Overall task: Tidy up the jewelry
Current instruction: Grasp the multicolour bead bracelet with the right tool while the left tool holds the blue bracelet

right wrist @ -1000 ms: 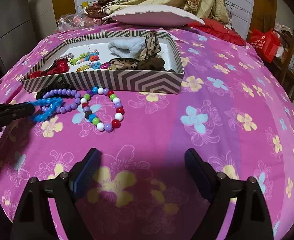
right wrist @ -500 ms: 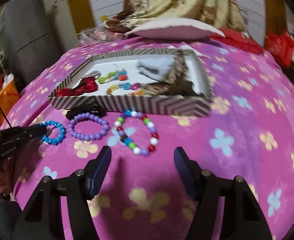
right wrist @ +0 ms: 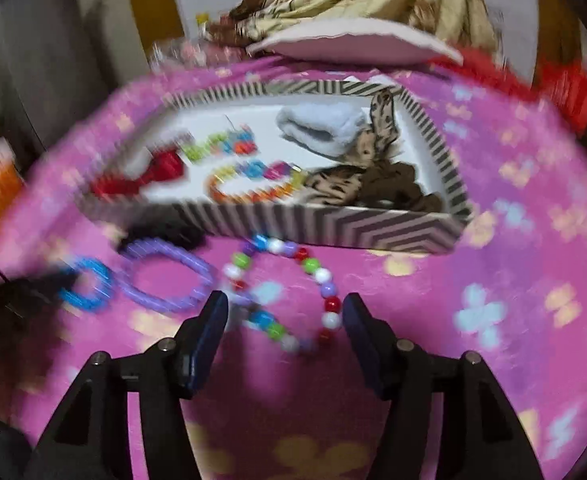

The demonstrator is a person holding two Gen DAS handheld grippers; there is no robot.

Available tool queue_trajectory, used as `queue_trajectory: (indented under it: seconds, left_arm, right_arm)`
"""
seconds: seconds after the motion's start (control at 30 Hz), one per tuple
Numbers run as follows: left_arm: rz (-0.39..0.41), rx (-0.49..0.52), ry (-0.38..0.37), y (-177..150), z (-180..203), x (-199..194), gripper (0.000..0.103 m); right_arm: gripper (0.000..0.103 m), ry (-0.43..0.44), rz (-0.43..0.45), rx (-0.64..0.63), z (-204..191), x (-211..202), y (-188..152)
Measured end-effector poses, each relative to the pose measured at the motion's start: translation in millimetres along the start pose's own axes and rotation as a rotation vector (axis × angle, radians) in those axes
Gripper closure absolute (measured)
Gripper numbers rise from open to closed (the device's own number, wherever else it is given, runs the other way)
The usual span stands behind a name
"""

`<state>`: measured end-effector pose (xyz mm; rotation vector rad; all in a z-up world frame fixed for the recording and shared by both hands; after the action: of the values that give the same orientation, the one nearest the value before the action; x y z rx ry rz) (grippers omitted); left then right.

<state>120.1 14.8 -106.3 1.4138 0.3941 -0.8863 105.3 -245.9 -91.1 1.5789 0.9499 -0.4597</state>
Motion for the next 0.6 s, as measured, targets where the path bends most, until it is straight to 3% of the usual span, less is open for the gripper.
queue_trajectory:
  seconds: [0.1, 0.17, 0.23, 0.27, 0.37, 0.6]
  left_arm:
    - [0.0, -0.001, -0.001, 0, 0, 0, 0.103]
    - [0.0, -0.002, -0.002, 0, 0, 0, 0.103]
    - [-0.001, -0.004, -0.003, 0, 0, 0, 0.103]
    - [0.0, -0.004, -0.002, 0, 0, 0, 0.103]
    - [0.0, -0.004, -0.002, 0, 0, 0, 0.103]
    - [-0.003, -0.007, -0.002, 0, -1, 1, 0.103]
  right_arm:
    - [0.04, -0.135, 0.007, -0.029, 14, -1, 5]
    - [0.043, -0.148, -0.046, -0.049, 15, 9, -1]
    - [0.05, -0.219, -0.037, -0.145, 8, 11, -2]
    - [0.06, -0.216, -0.04, -0.159, 5, 11, -3]
    - [0.072, -0.202, -0.046, -0.19, -1, 7, -4]
    - [0.085, -0.146, -0.074, -0.167, 2, -1, -15]
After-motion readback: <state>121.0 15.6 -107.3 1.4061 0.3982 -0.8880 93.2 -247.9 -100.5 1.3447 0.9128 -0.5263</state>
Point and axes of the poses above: each gripper's, at about its wrist camera, not at the fingertips, and x roughly the way its jaws point, z to its right, y to its top, the point moved 8 cm from there along x, roughly the way its jaws point, and after that the axes turned 1 degree about z, right-handed, at the moved point
